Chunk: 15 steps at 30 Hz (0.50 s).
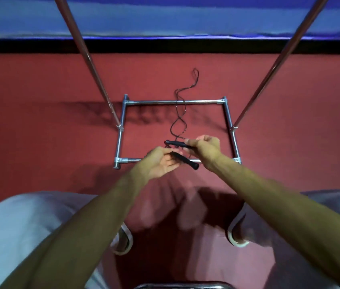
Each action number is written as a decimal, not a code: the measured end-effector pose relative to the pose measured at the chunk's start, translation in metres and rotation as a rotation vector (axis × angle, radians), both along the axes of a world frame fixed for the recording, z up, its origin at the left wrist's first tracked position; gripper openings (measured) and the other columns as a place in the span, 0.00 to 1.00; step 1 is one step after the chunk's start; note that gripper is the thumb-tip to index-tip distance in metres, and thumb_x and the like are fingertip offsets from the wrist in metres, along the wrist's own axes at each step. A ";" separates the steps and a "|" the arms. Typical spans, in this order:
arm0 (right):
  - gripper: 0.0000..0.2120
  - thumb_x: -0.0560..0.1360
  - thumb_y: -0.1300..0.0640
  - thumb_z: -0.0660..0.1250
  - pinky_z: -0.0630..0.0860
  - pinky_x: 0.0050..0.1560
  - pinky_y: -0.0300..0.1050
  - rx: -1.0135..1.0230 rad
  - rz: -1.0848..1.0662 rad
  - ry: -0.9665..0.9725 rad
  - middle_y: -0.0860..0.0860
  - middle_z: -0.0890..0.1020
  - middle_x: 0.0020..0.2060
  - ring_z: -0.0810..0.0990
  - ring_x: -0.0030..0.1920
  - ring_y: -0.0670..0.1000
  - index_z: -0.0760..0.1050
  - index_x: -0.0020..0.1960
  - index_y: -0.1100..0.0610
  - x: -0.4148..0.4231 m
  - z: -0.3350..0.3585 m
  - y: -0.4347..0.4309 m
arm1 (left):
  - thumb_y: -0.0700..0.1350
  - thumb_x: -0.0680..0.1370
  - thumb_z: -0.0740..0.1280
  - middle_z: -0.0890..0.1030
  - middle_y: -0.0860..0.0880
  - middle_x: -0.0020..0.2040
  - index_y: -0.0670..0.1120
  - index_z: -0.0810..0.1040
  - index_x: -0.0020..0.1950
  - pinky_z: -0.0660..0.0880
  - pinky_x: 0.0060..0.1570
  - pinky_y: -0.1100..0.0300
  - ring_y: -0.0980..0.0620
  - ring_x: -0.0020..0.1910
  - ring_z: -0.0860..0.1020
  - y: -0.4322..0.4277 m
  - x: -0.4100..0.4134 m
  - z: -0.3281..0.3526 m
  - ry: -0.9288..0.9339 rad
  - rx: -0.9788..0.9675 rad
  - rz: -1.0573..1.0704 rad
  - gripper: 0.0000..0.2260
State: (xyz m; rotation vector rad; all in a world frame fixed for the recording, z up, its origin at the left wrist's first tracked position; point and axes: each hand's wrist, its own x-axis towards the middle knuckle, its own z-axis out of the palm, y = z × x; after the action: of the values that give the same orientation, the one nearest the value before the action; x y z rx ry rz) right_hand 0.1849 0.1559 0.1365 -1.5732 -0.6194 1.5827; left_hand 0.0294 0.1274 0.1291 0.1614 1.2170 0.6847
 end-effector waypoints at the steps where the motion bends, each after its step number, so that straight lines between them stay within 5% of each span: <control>1: 0.18 0.71 0.72 0.75 0.84 0.39 0.54 0.056 0.068 -0.075 0.60 0.79 0.34 0.82 0.34 0.59 0.68 0.35 0.59 -0.002 0.015 -0.002 | 0.35 0.82 0.55 0.82 0.43 0.42 0.38 0.77 0.54 0.77 0.52 0.49 0.45 0.46 0.81 0.004 0.003 0.020 0.005 0.021 0.033 0.10; 4: 0.16 0.67 0.67 0.79 0.82 0.37 0.52 0.266 0.208 -0.381 0.56 0.81 0.31 0.82 0.32 0.55 0.72 0.34 0.56 -0.003 0.047 -0.012 | 0.35 0.75 0.53 0.77 0.41 0.42 0.38 0.73 0.53 0.76 0.52 0.41 0.40 0.44 0.79 0.013 0.013 0.063 0.044 0.048 0.076 0.11; 8: 0.15 0.65 0.64 0.77 0.71 0.34 0.36 0.538 0.469 -0.758 0.44 0.78 0.27 0.74 0.27 0.41 0.72 0.31 0.51 -0.002 0.074 -0.030 | 0.52 0.82 0.58 0.77 0.46 0.35 0.44 0.74 0.42 0.75 0.35 0.57 0.47 0.33 0.76 0.020 0.023 0.085 0.119 0.023 -0.024 0.15; 12: 0.15 0.67 0.54 0.74 0.71 0.36 0.45 0.556 1.088 -1.065 0.45 0.74 0.28 0.71 0.32 0.53 0.68 0.32 0.49 -0.004 0.109 -0.027 | 0.45 0.79 0.60 0.76 0.46 0.33 0.45 0.75 0.39 0.73 0.28 0.65 0.51 0.28 0.76 0.023 0.037 0.073 0.268 0.194 -0.107 0.11; 15: 0.12 0.64 0.48 0.72 0.75 0.37 0.51 0.509 0.999 -1.047 0.49 0.77 0.32 0.75 0.36 0.56 0.72 0.36 0.52 0.016 0.137 -0.003 | 0.43 0.75 0.58 0.72 0.48 0.31 0.46 0.72 0.37 0.71 0.29 0.63 0.51 0.27 0.72 0.023 0.035 0.081 0.267 0.293 -0.254 0.08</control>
State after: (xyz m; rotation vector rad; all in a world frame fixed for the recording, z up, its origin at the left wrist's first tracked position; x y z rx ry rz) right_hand 0.2010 0.1524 0.2735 -1.6665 -2.4363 0.8641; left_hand 0.0642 0.1500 0.2096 0.6582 1.3164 0.6280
